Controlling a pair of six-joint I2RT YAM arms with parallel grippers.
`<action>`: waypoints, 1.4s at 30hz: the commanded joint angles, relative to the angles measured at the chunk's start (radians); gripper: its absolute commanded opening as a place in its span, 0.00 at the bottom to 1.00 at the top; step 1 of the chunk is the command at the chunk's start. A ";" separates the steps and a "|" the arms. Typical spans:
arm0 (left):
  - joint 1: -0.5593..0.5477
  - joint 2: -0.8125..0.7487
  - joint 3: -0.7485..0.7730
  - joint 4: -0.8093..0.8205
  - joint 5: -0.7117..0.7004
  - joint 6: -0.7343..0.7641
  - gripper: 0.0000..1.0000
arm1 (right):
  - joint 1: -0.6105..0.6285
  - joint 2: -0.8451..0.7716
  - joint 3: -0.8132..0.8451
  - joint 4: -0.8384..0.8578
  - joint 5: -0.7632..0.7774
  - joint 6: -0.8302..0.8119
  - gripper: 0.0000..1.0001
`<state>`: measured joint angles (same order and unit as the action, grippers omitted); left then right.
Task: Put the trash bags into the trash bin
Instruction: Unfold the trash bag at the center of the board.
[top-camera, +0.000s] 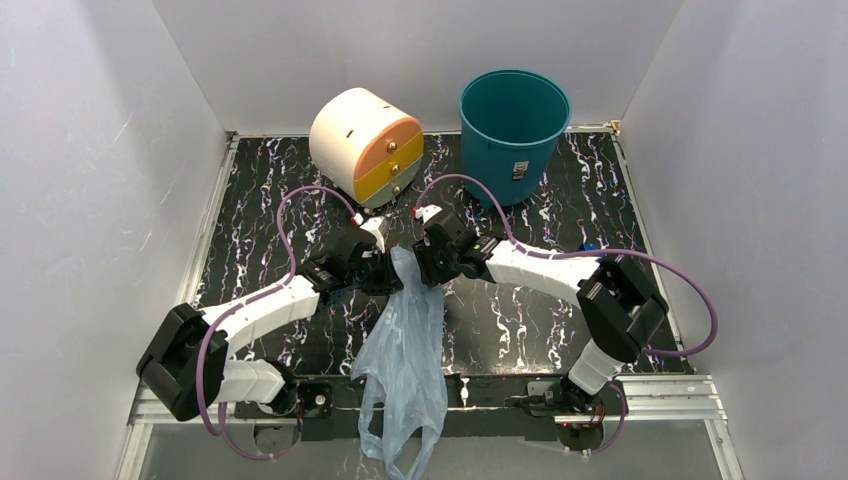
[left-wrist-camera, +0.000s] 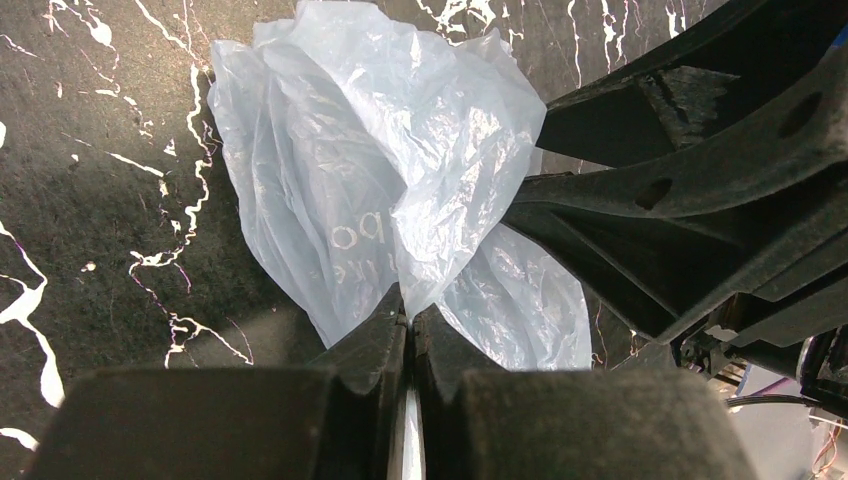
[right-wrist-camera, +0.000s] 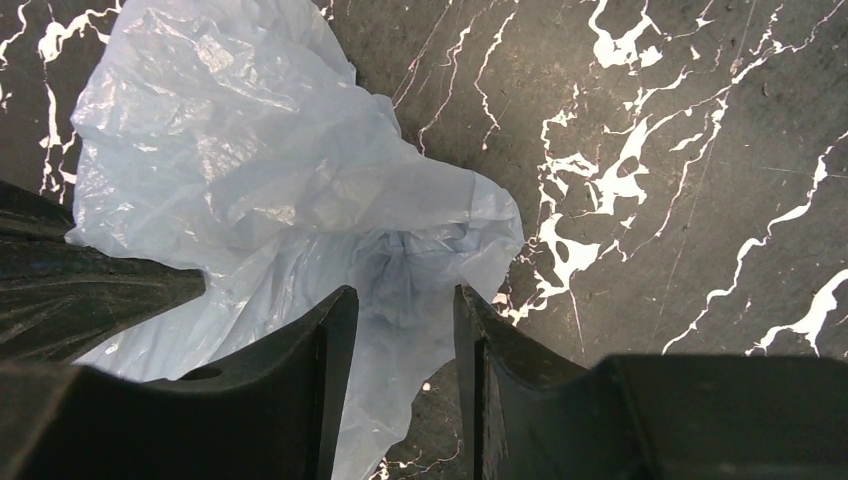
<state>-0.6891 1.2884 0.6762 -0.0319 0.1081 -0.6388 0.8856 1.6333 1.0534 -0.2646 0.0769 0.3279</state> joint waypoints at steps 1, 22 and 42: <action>-0.002 -0.024 0.023 -0.016 -0.002 0.012 0.04 | 0.001 -0.030 0.034 0.030 -0.035 -0.004 0.50; -0.003 -0.028 0.013 -0.010 0.010 0.008 0.06 | 0.000 0.065 0.005 0.088 0.058 0.055 0.50; -0.002 -0.070 0.003 -0.063 -0.063 0.024 0.10 | -0.043 -0.057 -0.075 0.092 0.059 0.142 0.00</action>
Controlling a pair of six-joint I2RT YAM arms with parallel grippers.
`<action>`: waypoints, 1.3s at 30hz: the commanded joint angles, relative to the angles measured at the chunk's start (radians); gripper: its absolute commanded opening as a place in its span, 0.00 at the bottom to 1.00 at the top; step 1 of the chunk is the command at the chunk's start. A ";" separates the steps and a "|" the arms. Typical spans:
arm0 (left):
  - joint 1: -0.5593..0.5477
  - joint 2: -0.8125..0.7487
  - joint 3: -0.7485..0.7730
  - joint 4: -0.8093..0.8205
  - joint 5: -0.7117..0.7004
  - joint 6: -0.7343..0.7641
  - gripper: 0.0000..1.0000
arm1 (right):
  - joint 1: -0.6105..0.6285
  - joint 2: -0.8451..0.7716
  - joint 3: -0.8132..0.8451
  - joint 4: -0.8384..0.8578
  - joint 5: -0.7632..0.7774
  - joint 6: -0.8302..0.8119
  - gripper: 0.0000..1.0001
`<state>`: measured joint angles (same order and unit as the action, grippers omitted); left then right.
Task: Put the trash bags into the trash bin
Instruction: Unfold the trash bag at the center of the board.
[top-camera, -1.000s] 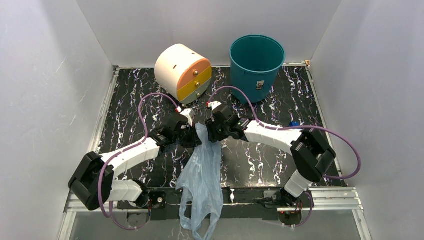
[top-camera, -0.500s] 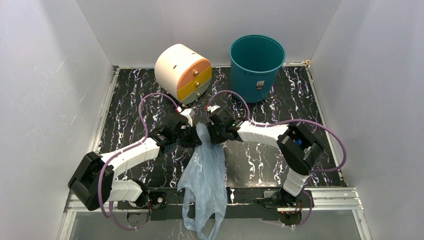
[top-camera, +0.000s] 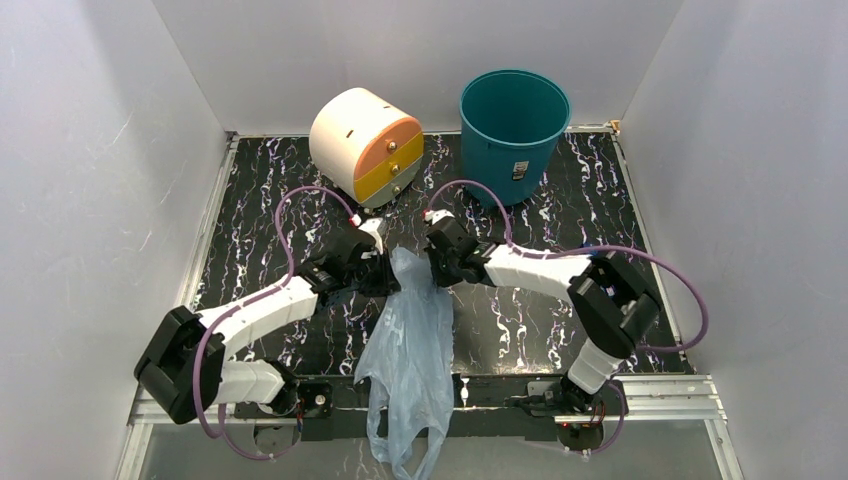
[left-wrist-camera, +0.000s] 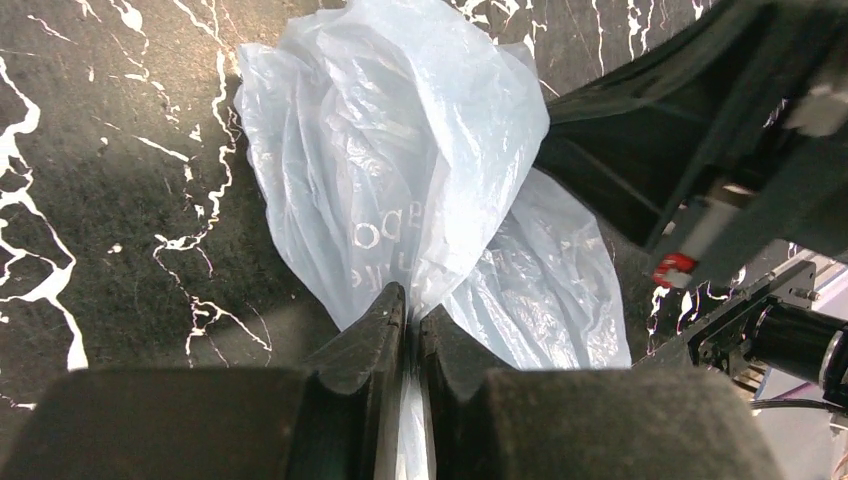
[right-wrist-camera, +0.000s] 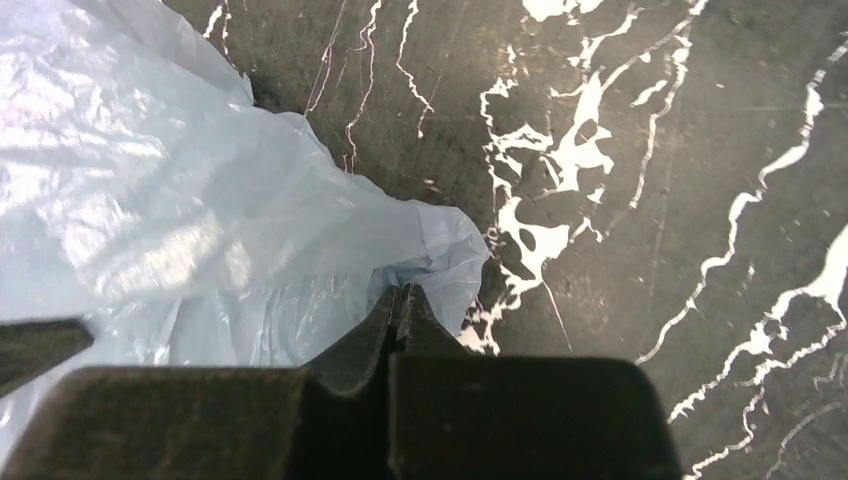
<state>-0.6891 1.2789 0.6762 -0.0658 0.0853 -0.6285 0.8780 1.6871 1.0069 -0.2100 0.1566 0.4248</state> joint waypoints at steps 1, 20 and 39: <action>-0.003 -0.065 -0.001 -0.031 -0.044 0.013 0.10 | -0.050 -0.135 -0.048 0.049 -0.064 0.055 0.00; -0.003 -0.094 -0.005 -0.057 -0.039 0.024 0.14 | -0.381 -0.410 -0.261 0.224 -0.796 0.170 0.02; -0.003 -0.093 0.008 -0.046 0.015 0.020 0.15 | -0.068 -0.124 -0.009 -0.060 -0.049 -0.014 0.54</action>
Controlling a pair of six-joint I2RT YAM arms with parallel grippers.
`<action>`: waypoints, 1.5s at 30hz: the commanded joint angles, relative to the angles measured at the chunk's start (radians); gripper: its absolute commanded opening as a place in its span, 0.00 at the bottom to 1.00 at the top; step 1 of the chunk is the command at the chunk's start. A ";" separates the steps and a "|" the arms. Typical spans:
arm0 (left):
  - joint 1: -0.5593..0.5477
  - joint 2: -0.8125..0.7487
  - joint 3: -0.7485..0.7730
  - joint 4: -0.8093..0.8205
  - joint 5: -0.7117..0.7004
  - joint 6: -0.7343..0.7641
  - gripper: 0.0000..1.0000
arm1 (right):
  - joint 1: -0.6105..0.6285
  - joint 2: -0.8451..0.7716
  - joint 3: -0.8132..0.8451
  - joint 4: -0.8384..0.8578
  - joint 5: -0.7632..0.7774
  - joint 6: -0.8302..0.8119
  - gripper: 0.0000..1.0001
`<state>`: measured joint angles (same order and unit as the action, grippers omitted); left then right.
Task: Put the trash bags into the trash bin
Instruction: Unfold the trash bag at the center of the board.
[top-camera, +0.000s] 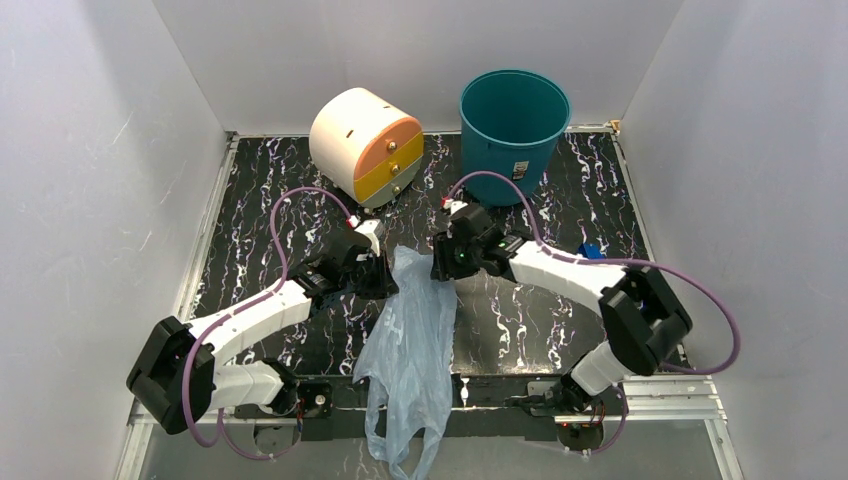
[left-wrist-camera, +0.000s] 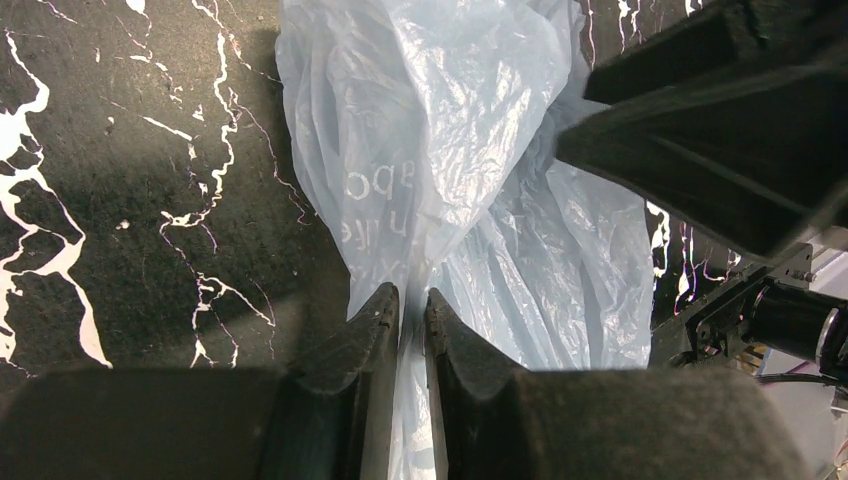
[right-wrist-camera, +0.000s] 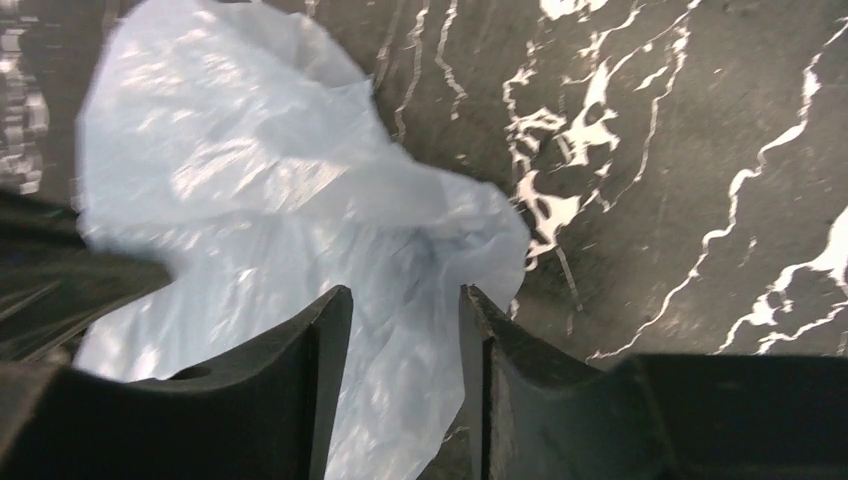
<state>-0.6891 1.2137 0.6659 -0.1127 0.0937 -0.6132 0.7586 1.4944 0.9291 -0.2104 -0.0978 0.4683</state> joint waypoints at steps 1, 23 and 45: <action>-0.003 -0.027 0.017 0.005 0.008 0.002 0.15 | 0.066 0.084 0.069 -0.055 0.227 -0.060 0.56; -0.003 -0.065 0.017 -0.042 -0.065 0.016 0.16 | -0.013 -0.081 -0.055 0.098 0.003 -0.031 0.00; 0.230 -0.257 -0.143 0.089 0.143 -0.005 0.79 | -0.327 -0.156 -0.363 0.482 -0.879 0.008 0.00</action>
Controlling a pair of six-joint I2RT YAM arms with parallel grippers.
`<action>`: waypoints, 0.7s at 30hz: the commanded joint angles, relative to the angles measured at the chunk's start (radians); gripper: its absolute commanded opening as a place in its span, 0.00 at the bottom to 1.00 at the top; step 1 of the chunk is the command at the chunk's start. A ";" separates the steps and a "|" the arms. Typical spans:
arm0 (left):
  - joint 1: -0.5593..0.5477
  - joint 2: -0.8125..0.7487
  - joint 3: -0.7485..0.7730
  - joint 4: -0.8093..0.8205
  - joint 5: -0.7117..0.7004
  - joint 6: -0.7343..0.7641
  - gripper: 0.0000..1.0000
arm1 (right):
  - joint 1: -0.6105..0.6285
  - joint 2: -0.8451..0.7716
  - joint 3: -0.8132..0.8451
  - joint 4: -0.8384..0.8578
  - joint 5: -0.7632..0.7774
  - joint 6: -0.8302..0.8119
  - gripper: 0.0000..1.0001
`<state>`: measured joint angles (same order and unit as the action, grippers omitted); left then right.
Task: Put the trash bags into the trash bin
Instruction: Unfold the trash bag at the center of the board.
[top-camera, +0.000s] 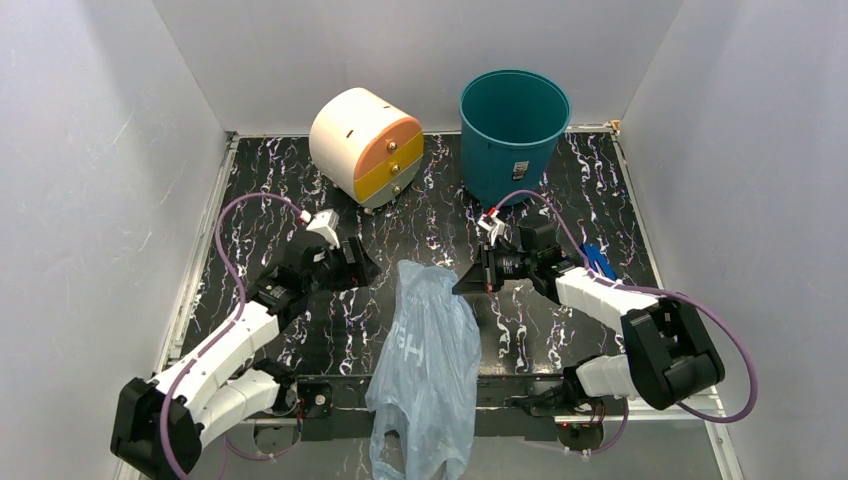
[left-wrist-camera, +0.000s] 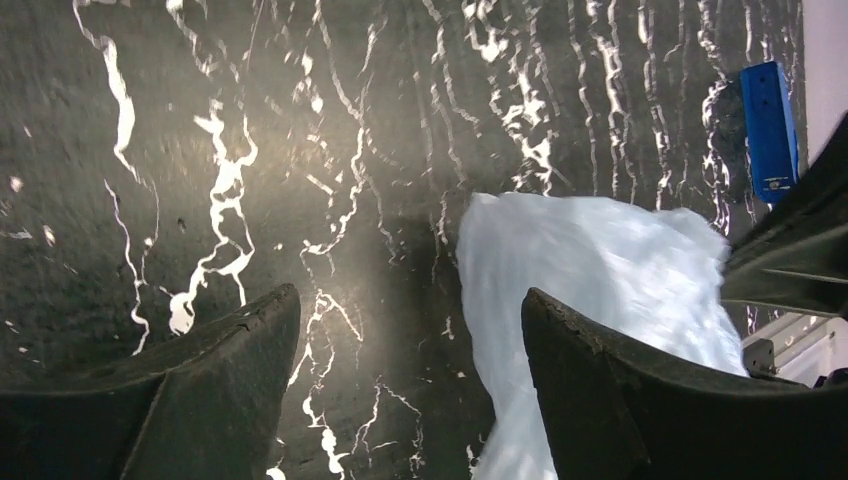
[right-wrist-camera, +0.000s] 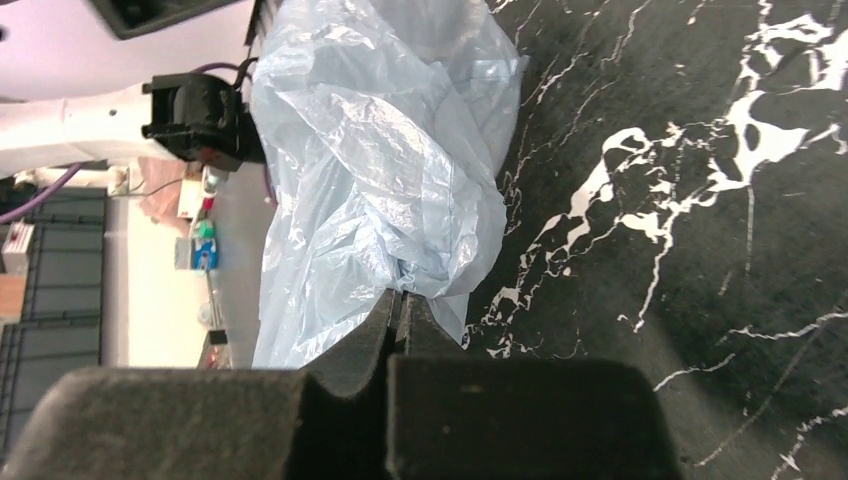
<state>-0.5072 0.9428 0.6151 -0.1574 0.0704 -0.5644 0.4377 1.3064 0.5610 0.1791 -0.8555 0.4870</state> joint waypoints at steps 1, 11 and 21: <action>0.051 0.030 -0.116 0.184 0.199 -0.075 0.79 | -0.006 0.046 0.003 0.102 -0.132 -0.010 0.00; 0.051 0.002 -0.326 0.697 0.477 -0.293 0.79 | -0.006 0.091 -0.003 0.153 -0.067 0.060 0.00; 0.047 0.106 -0.353 0.787 0.525 -0.301 0.75 | -0.002 0.083 -0.001 0.192 -0.119 0.121 0.00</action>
<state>-0.4591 1.0107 0.2703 0.5488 0.5518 -0.8501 0.4377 1.4078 0.5587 0.3035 -0.9245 0.5755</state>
